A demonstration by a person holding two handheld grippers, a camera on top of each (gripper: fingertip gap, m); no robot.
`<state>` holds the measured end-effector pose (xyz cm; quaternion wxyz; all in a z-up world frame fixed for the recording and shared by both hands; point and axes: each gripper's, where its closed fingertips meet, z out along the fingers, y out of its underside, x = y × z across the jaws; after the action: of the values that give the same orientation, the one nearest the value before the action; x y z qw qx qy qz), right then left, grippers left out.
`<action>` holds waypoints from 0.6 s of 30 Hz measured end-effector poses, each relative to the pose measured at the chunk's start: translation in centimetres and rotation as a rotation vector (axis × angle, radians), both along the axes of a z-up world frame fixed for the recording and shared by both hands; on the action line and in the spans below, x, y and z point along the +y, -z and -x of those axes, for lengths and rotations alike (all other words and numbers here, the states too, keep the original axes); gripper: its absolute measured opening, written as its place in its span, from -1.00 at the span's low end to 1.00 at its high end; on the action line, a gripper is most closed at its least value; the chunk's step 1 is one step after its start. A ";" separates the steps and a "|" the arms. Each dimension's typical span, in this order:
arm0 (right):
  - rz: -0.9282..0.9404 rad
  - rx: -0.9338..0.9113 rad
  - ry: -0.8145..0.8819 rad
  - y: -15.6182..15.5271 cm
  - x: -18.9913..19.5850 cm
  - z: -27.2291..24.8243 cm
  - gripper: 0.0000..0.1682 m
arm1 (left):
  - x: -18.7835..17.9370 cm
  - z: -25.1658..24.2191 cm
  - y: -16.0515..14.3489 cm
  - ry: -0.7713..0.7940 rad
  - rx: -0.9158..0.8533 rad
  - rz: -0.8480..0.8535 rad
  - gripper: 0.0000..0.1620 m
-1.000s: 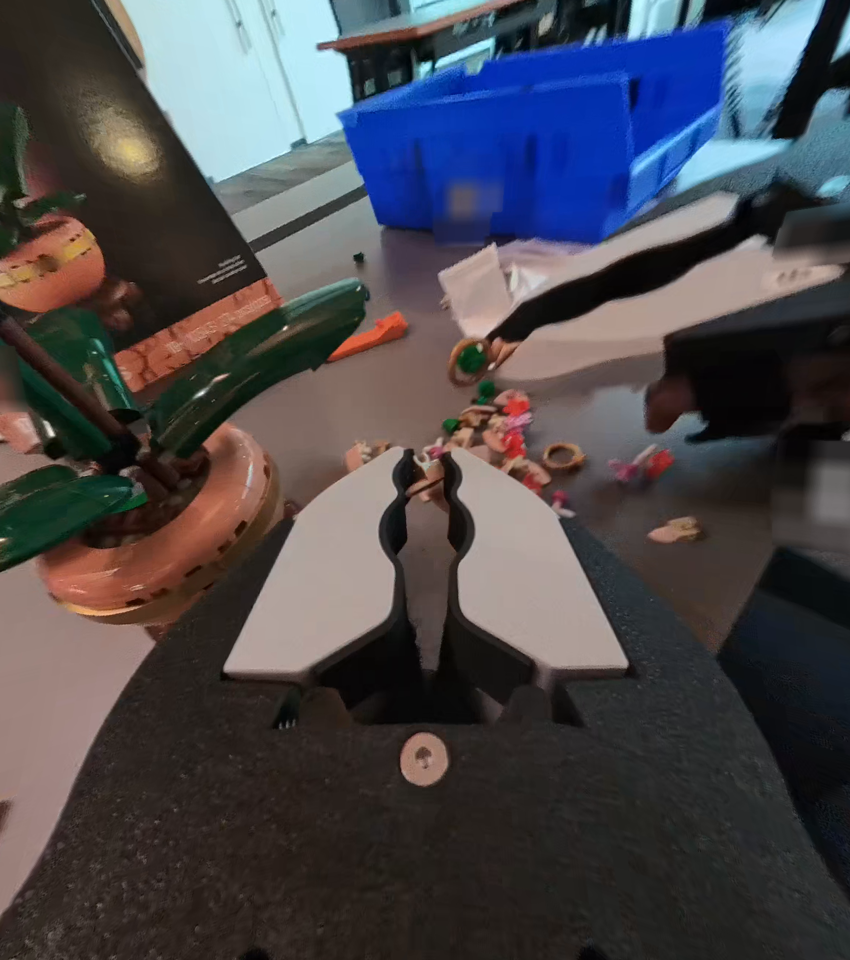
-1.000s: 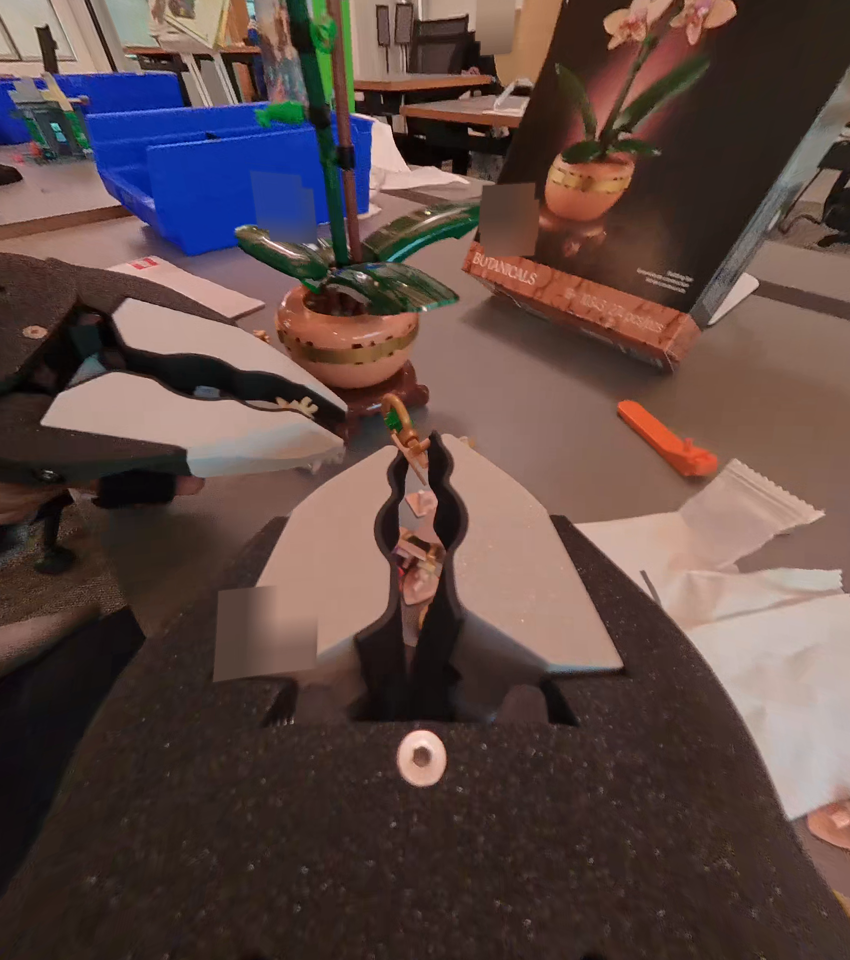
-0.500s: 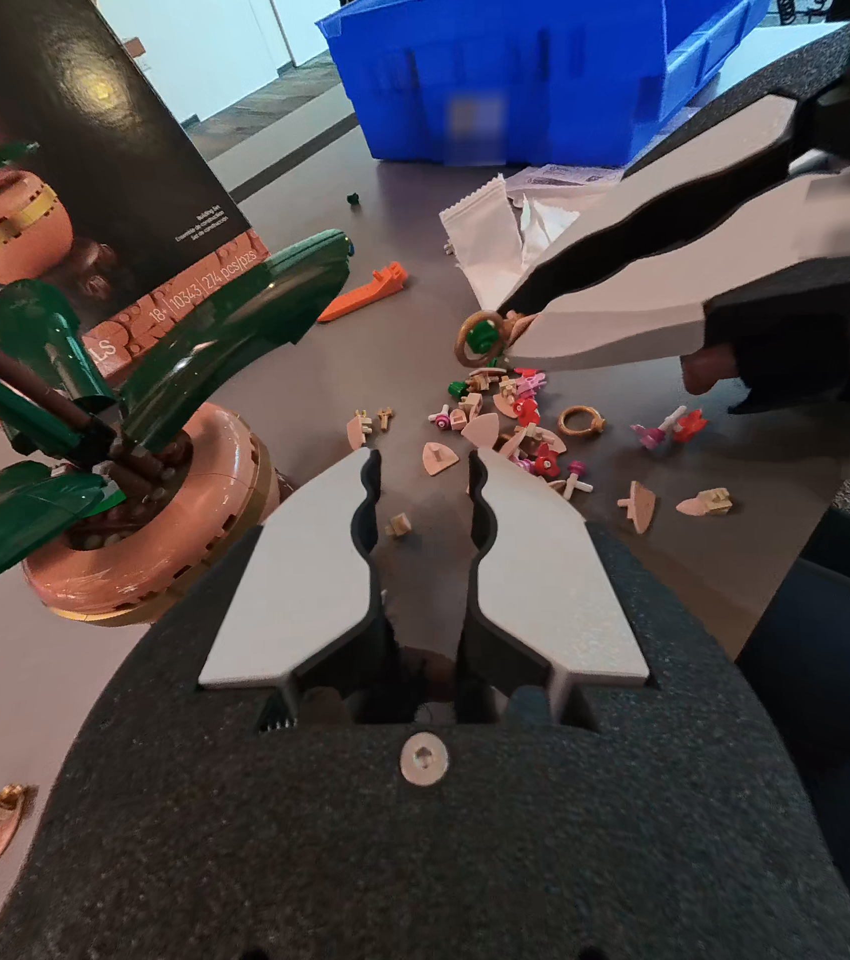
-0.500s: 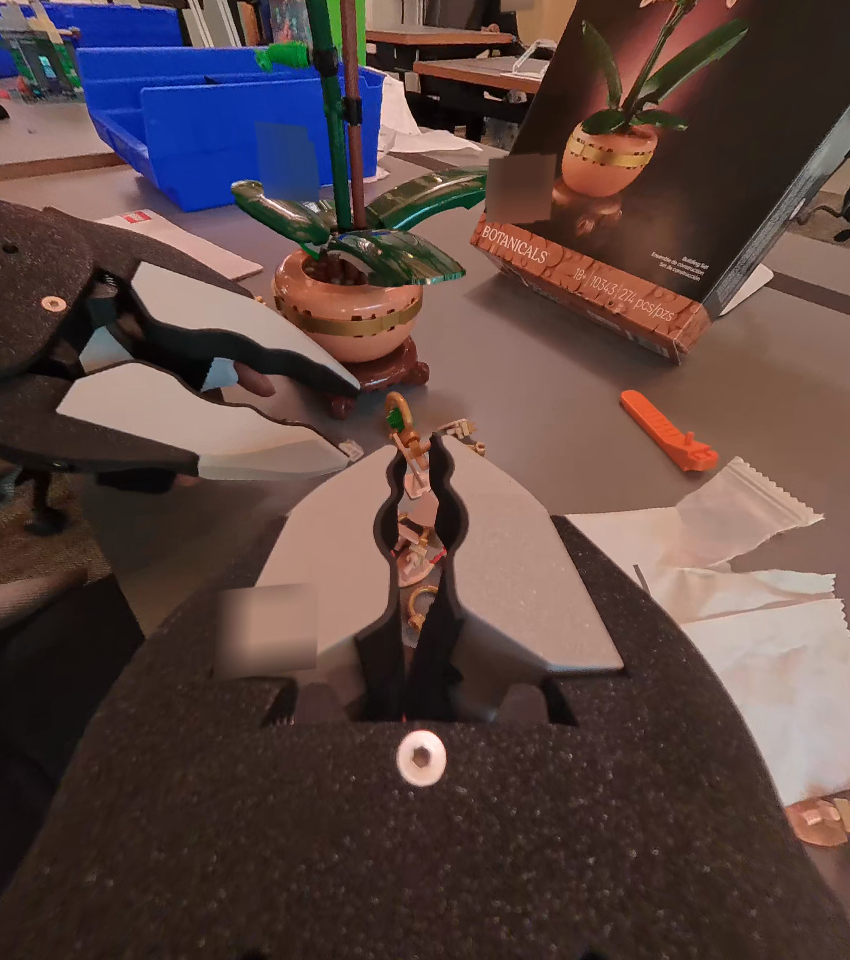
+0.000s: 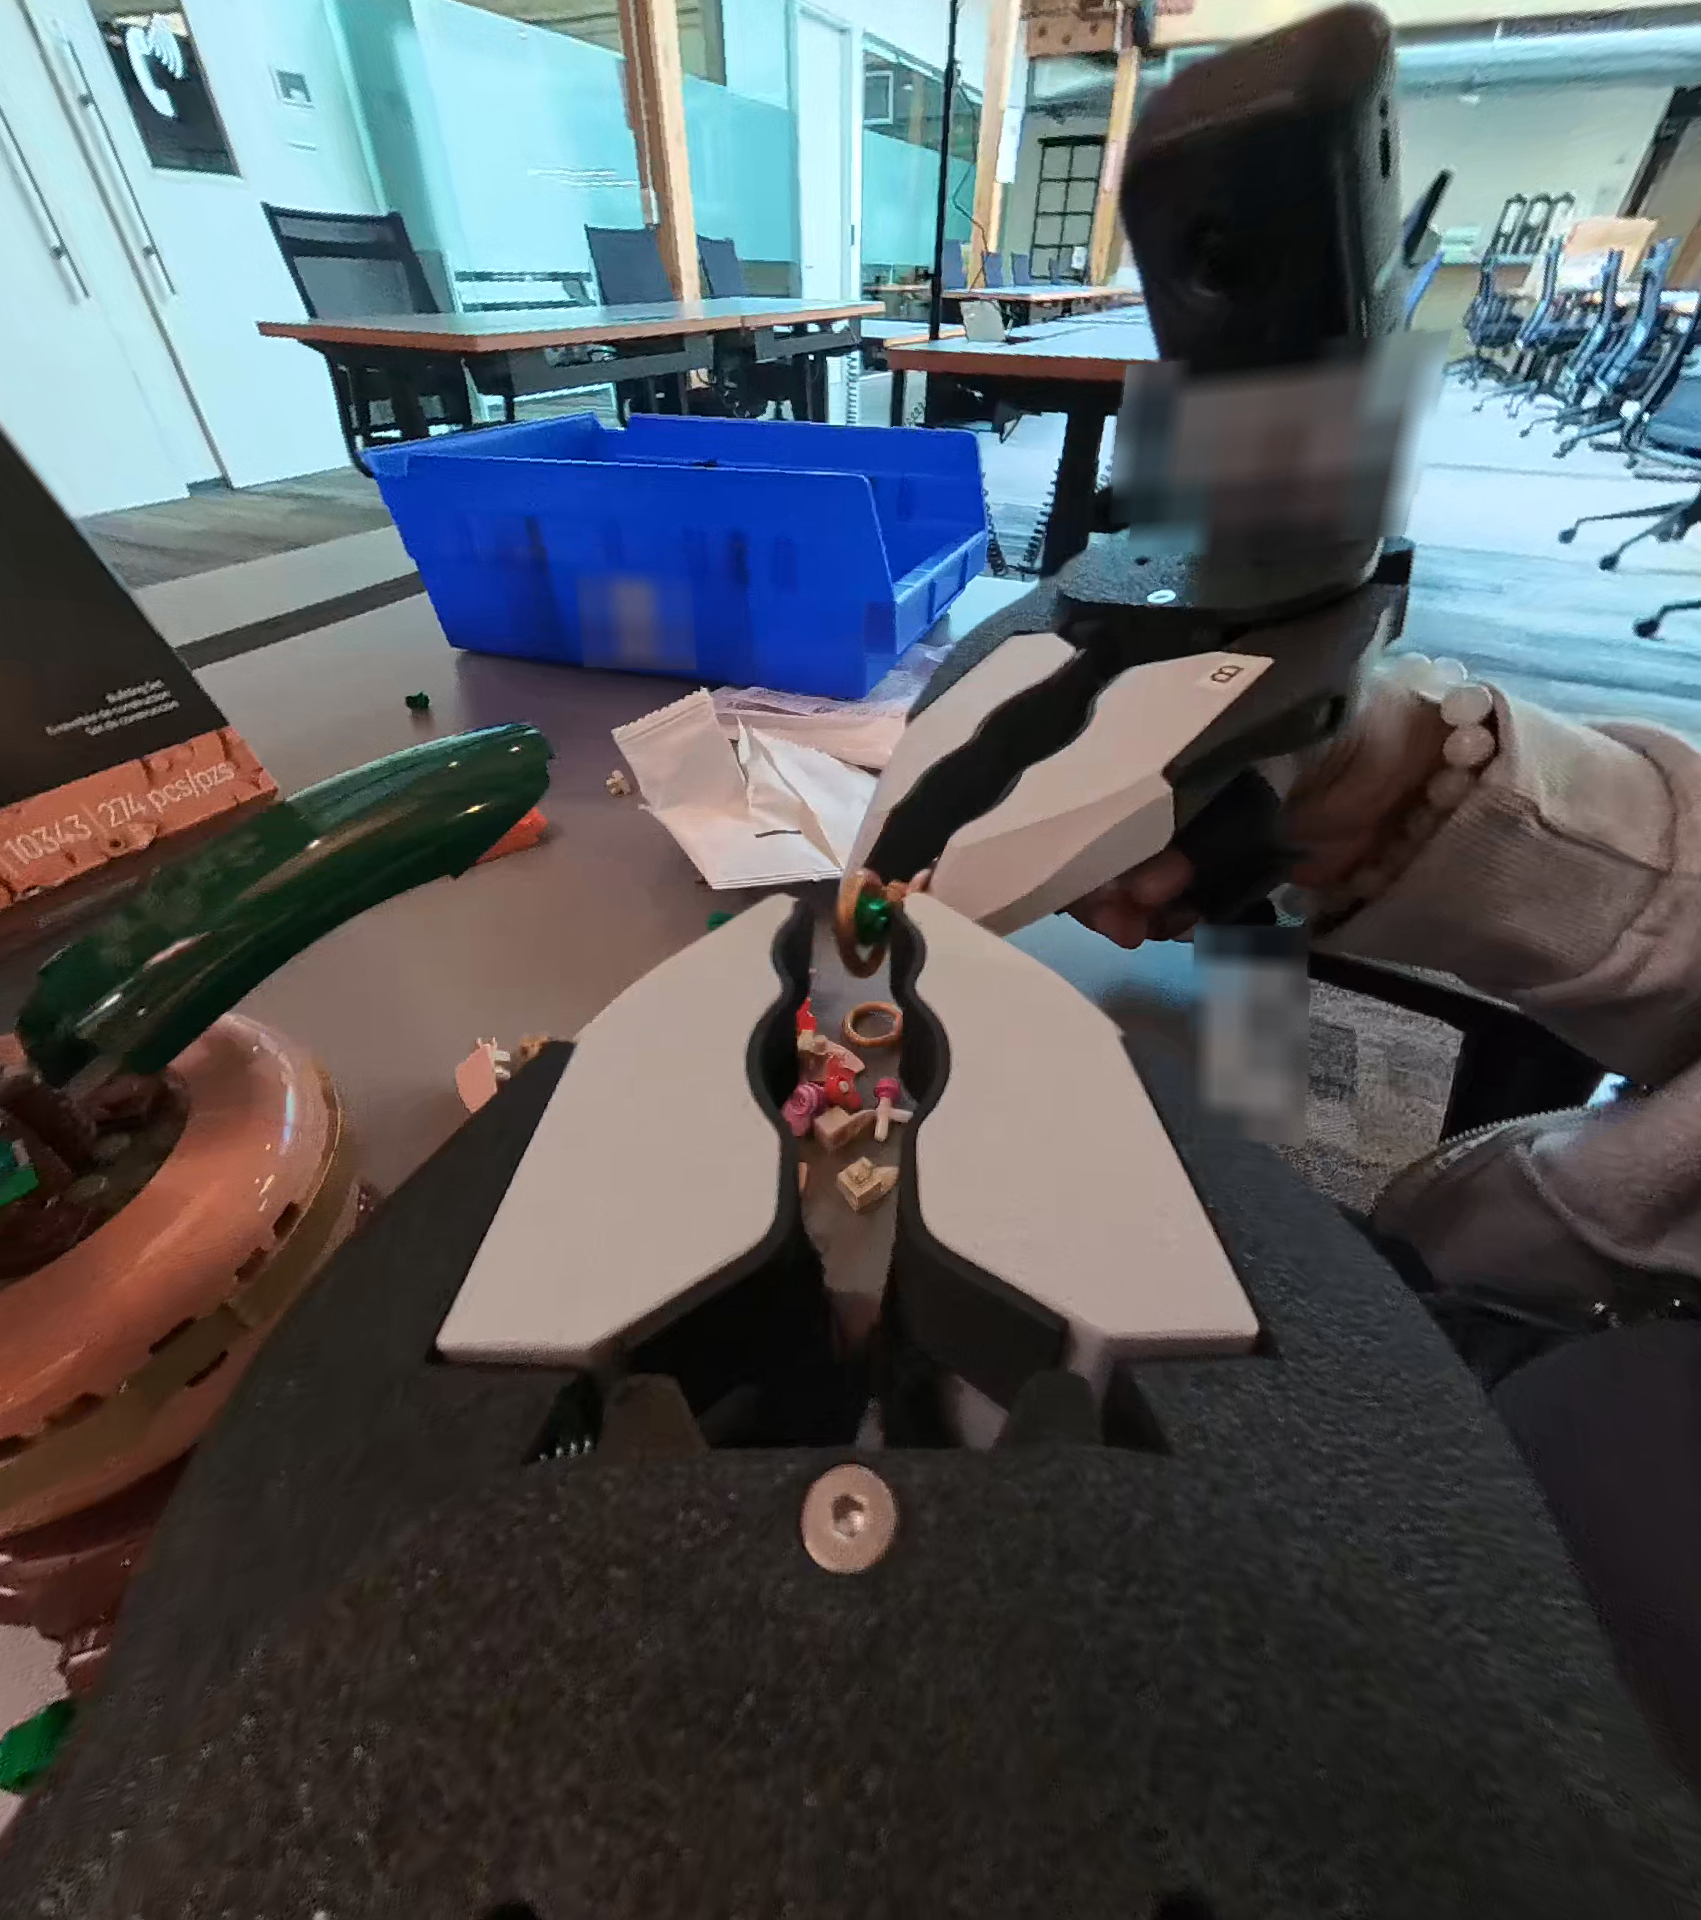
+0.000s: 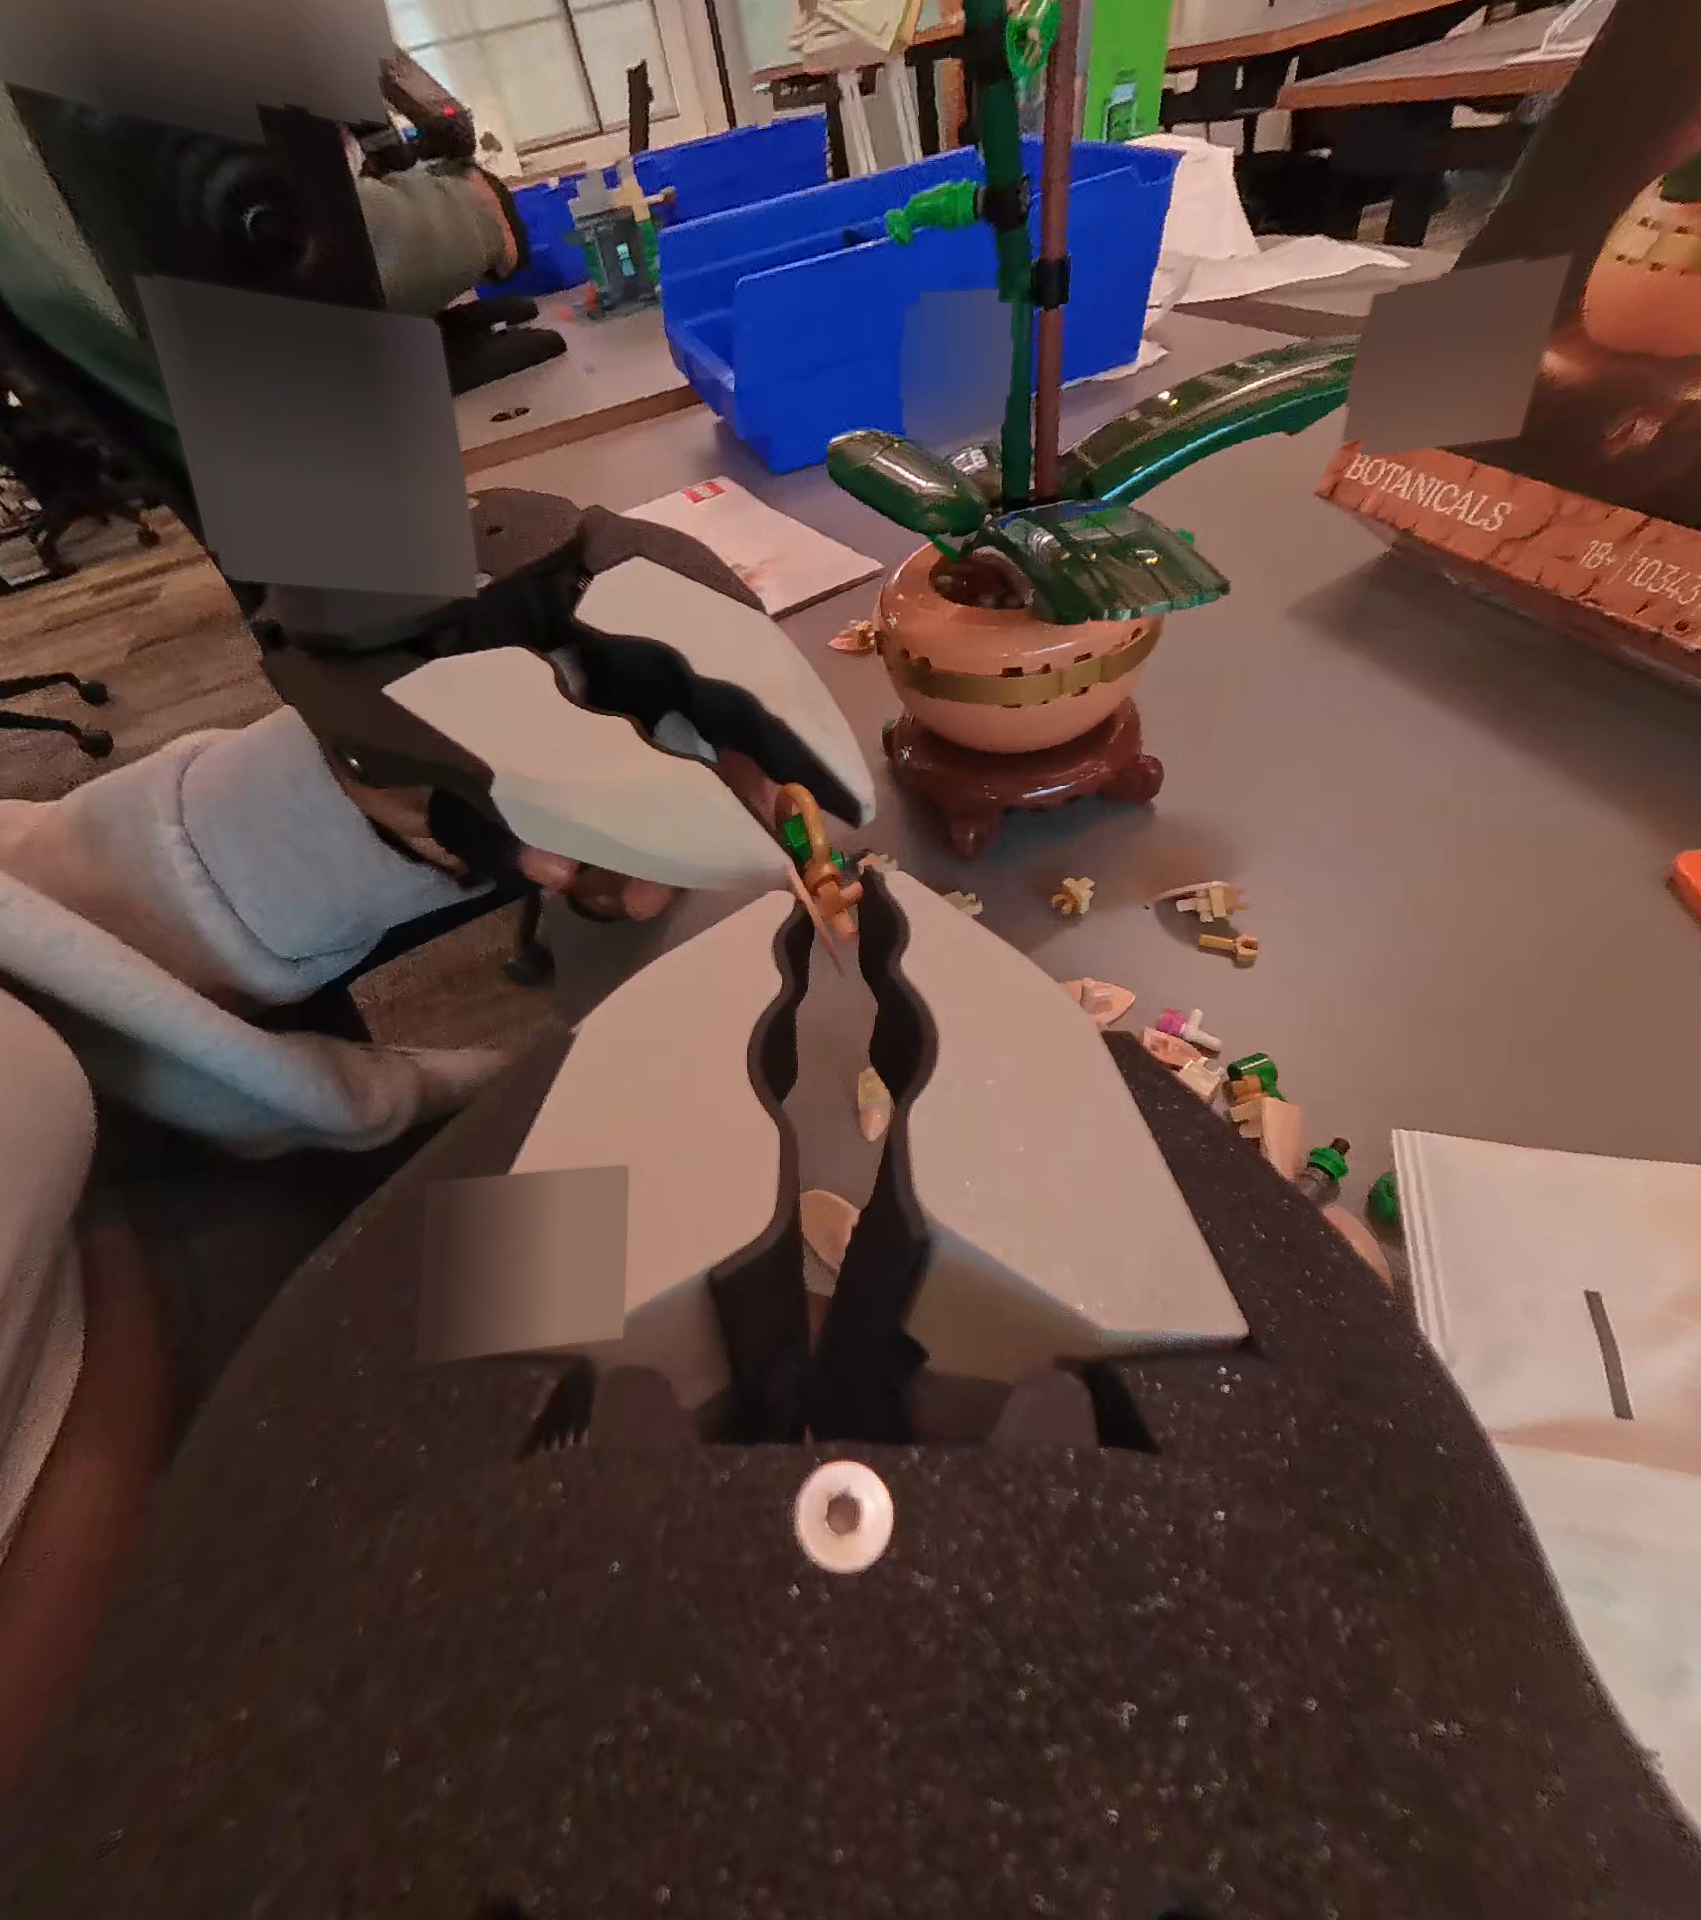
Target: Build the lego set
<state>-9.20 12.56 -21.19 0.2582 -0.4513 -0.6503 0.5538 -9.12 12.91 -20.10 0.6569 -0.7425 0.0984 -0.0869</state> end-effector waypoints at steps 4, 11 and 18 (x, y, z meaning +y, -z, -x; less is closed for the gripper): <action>0.001 -0.002 -0.001 -0.2 0.0 0.0 -0.90 | 0.0 0.1 -0.3 -0.020 0.014 -0.021 -0.90; -0.390 0.120 0.372 -0.5 1.5 1.3 -0.91 | 0.7 1.4 -0.4 -0.212 -0.040 -0.028 -0.90; -0.510 0.195 0.414 -1.4 1.7 0.5 -0.91 | 0.8 0.7 -0.8 -0.160 -0.204 -0.023 -0.90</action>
<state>-9.66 14.31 -19.75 0.5307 -0.4395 -0.6346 0.3499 -9.78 13.69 -19.27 0.6770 -0.7275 -0.0275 -0.1080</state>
